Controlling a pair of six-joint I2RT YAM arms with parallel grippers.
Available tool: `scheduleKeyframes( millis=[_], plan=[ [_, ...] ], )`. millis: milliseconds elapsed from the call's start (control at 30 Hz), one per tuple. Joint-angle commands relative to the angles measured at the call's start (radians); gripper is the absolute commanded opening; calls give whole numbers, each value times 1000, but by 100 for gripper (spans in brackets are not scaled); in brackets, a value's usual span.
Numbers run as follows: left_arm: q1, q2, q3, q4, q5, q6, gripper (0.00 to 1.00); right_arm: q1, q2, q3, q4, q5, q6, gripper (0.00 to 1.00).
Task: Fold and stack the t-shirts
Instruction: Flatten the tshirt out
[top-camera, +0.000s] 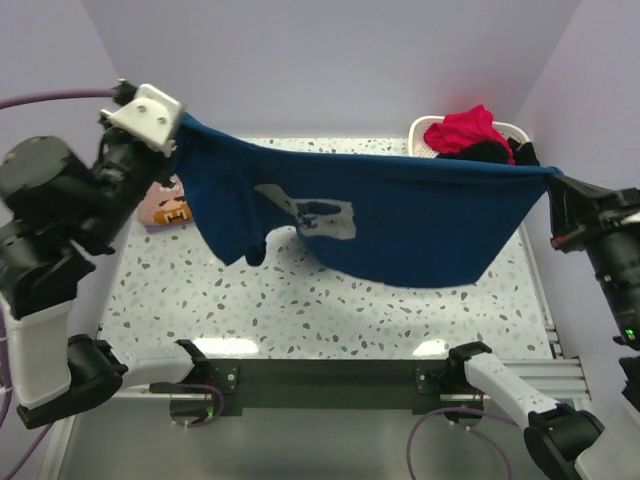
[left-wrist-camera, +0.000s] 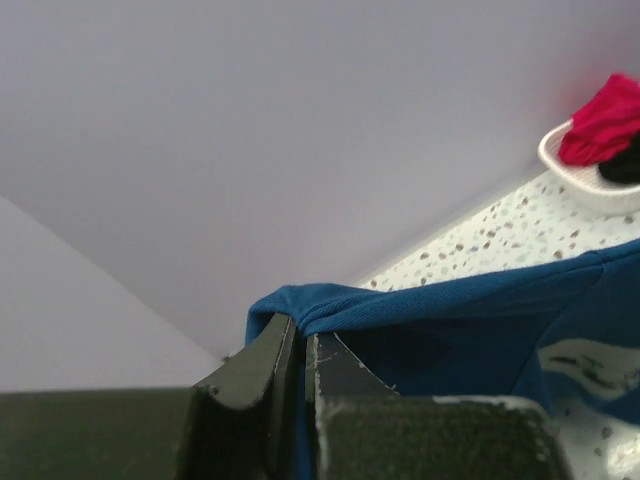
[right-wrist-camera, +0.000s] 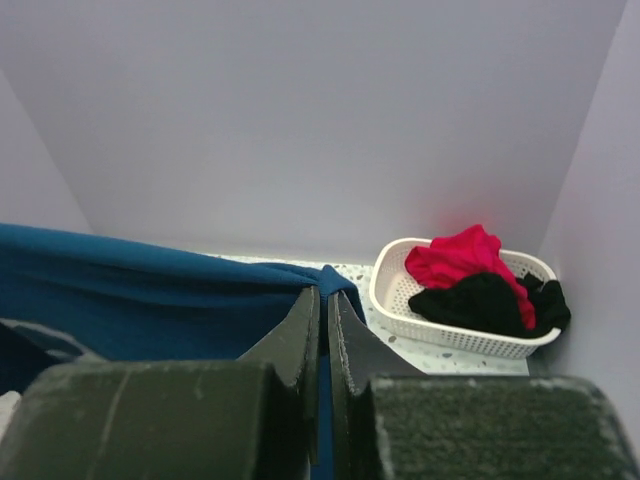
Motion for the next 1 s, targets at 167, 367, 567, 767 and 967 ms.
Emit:
scheduleKeyframes(
  millis=[167,367,567,767,967],
  plan=[
    [3,-30,187,-57,229,-40,0,-3,32,256,-171,-23,27,0],
    [3,23,96,-54,267,-34,0,-3,29,111,-144,46,70,0],
    [11,161,-144,-40,249,-8,0,-3,53,-226,-6,129,81,0],
    [279,462,-247,40,536,35,0,-7,285,-535,276,165,65,0],
    [415,900,116,189,302,-9,100,-105,691,-433,379,129,82,59]
  ],
)
